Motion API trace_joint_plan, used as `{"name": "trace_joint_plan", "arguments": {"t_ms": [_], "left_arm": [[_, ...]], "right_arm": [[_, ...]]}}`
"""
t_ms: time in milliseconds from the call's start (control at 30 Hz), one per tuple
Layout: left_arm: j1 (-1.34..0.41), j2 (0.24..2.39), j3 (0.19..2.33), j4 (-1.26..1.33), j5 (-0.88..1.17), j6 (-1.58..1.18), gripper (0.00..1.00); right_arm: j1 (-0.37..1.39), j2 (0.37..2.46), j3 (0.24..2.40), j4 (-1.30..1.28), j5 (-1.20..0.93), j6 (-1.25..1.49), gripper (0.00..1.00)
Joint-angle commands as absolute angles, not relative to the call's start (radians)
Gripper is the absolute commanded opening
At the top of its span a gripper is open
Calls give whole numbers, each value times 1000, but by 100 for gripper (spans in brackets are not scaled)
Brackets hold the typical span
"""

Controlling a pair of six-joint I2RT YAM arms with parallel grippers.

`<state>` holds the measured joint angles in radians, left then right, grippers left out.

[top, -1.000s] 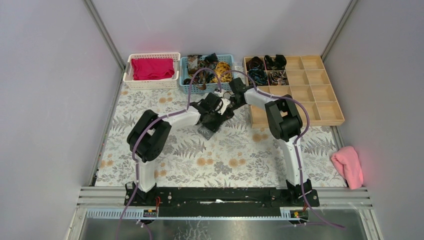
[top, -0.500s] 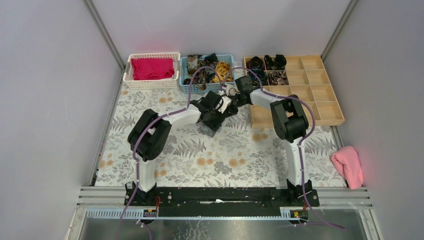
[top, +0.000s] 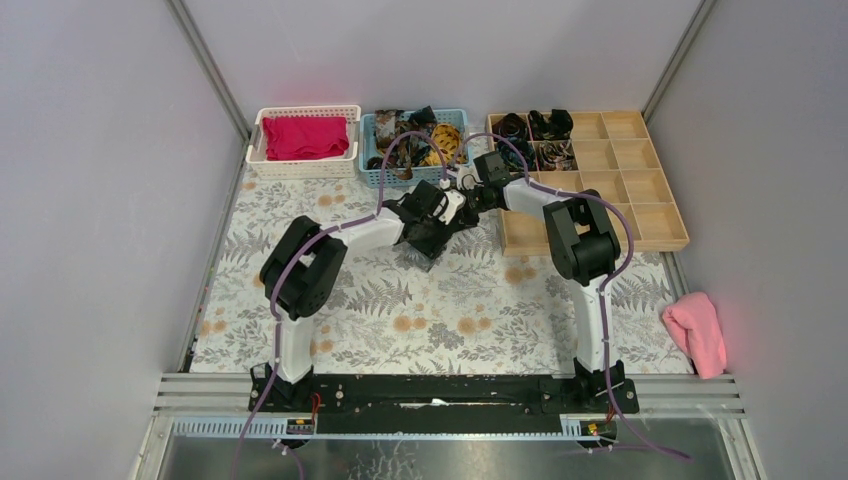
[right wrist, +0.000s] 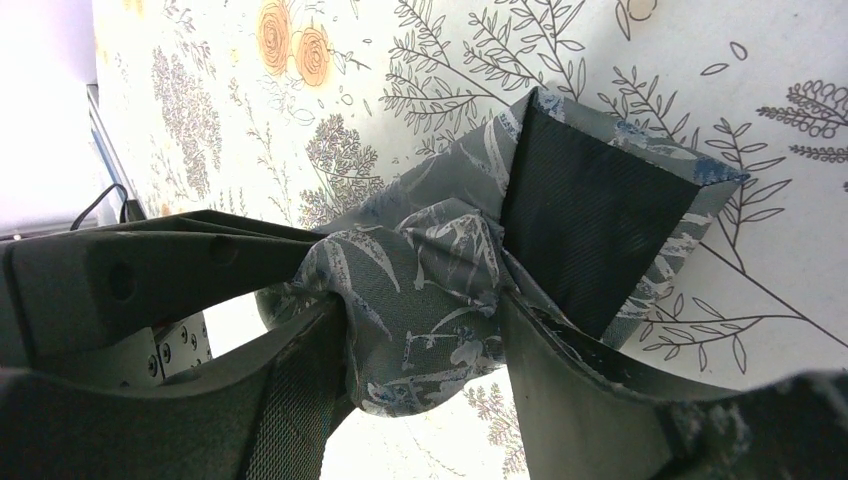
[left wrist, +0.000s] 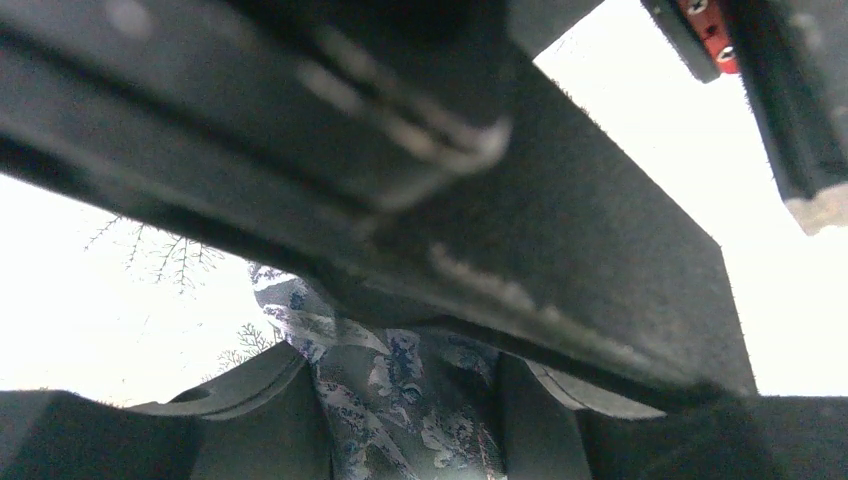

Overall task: Roll the ties
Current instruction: Roll the tie at the center of the board.

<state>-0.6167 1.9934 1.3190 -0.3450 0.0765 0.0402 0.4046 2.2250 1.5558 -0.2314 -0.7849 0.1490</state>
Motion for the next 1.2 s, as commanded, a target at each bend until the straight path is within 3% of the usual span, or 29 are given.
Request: {"name": "trace_joint_plan", "arguments": {"t_ms": [0, 67, 200, 433, 533, 633, 767, 1000, 1167], "left_arm": [[-589, 2118, 1270, -471, 18, -12, 57], [-589, 2114, 1270, -472, 21, -12, 57], [-587, 2112, 1272, -467, 36, -12, 57], [-582, 2118, 1275, -468, 39, -11, 56], [-581, 2115, 1276, -469, 43, -10, 56], [-580, 2111, 1273, -469, 43, -9, 56], [-578, 2109, 1272, -466, 52, -8, 56], [-574, 2116, 1272, -465, 56, -8, 56], [-571, 2121, 1273, -463, 58, -8, 56]], "right_arm": [[431, 2122, 1547, -265, -799, 202, 68], [431, 2090, 1521, -238, -756, 201, 64], [432, 2087, 1522, -222, -802, 201, 36], [432, 2077, 1479, -122, -807, 258, 28], [431, 2079, 1500, -158, -783, 242, 31], [431, 2087, 1522, -202, -744, 220, 47], [431, 2081, 1507, -199, -708, 218, 55], [420, 2041, 1455, -98, -712, 273, 57], [404, 2011, 1407, -15, -705, 335, 45]]}}
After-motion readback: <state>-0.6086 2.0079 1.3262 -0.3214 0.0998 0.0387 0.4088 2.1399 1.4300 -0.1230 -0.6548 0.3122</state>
